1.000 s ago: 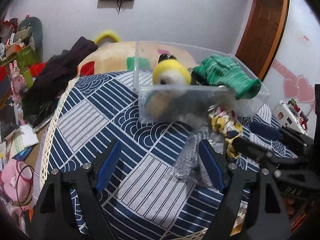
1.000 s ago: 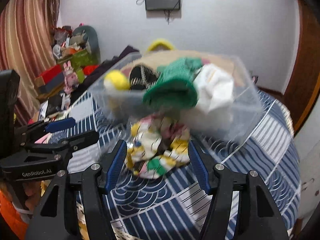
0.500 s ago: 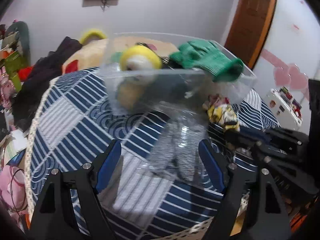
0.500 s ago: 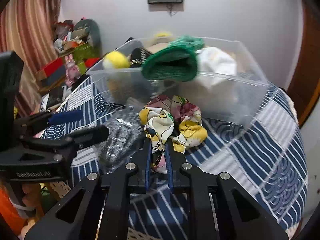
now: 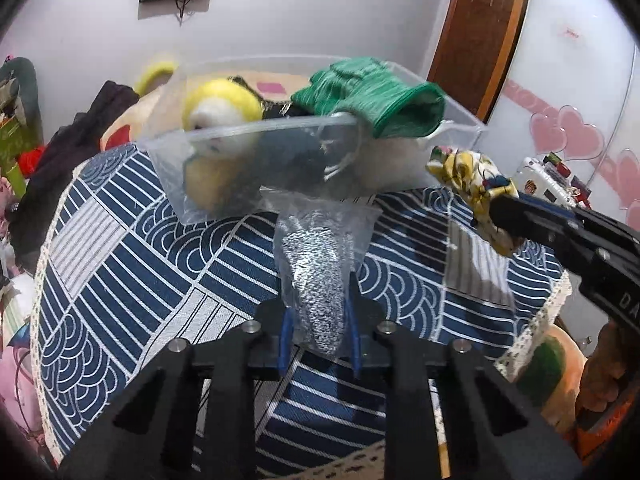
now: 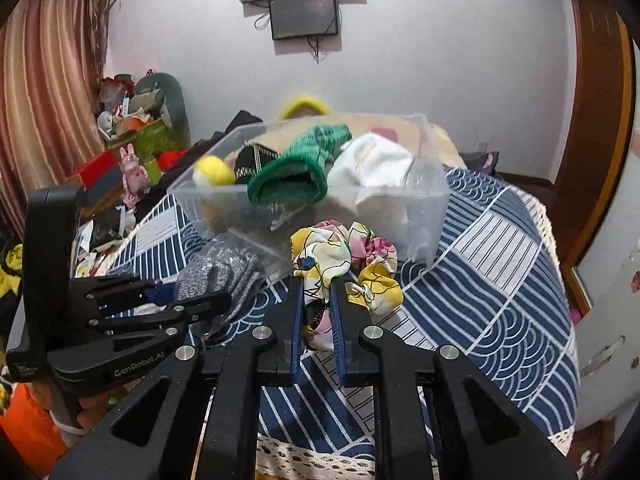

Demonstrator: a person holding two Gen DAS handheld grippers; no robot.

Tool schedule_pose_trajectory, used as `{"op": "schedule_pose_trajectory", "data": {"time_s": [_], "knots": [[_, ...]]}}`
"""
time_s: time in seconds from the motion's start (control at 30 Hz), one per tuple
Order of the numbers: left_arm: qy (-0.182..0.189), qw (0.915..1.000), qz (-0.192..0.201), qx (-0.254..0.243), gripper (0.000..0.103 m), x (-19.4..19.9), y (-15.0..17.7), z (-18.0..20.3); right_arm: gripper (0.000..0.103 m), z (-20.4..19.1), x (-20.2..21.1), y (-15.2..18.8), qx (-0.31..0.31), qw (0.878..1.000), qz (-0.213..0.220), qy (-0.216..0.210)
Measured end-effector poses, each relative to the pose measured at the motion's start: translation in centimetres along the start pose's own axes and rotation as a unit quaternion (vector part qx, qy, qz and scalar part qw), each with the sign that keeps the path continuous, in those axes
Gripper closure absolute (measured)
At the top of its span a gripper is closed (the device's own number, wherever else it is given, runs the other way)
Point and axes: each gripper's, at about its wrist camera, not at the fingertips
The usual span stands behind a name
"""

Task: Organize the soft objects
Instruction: 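Grasp silver mesh bag with left tool while right tool grasps floral scrunchie, then place mesh bag into box with left tool while right tool places scrunchie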

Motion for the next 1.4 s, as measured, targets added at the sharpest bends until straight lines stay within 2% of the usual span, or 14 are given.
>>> {"op": "schedule_pose_trajectory", "data": {"time_s": [0.2, 0.5, 0.87, 0.97, 1.1, 1.4], "knots": [[0.009, 0.9994, 0.032, -0.006, 0.083, 2.9, -0.8, 0.7, 0.091, 0.5, 1.8, -1.0, -0.007, 0.999, 0.034, 0.003], [-0.014, 0.9944, 0.105, -0.008, 0.083, 6.7, -4.1, 1.1, 0.091, 0.1, 3.6, -2.8, 0.005, 0.997, 0.074, 0.007], [-0.029, 0.9855, 0.167, -0.006, 0.082, 7.3, -8.7, 0.6, 0.091, -0.1, 3.1, -6.3, 0.023, 0.992, 0.124, 0.009], [-0.026, 0.9862, 0.164, 0.000, 0.082, 6.0, -9.6, 0.0, 0.091, 0.0, 2.0, -6.7, 0.025, 0.992, 0.124, 0.014], [-0.005, 0.9933, 0.115, 0.014, 0.082, 2.2, -10.5, -1.0, 0.091, 0.7, 0.0, -6.9, 0.016, 0.993, 0.111, 0.023], [-0.025, 0.9983, 0.052, 0.004, 0.081, -4.2, -9.5, -0.4, 0.091, 1.8, -5.7, -4.8, -0.013, 0.999, 0.028, 0.019]]}}
Point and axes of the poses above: each gripper's, at about its wrist camera, not at the fingertips, and x roughly against the way its jaws point, z to its right, y to its underside, and after that the axes turned 9 degrees about z, right-handed
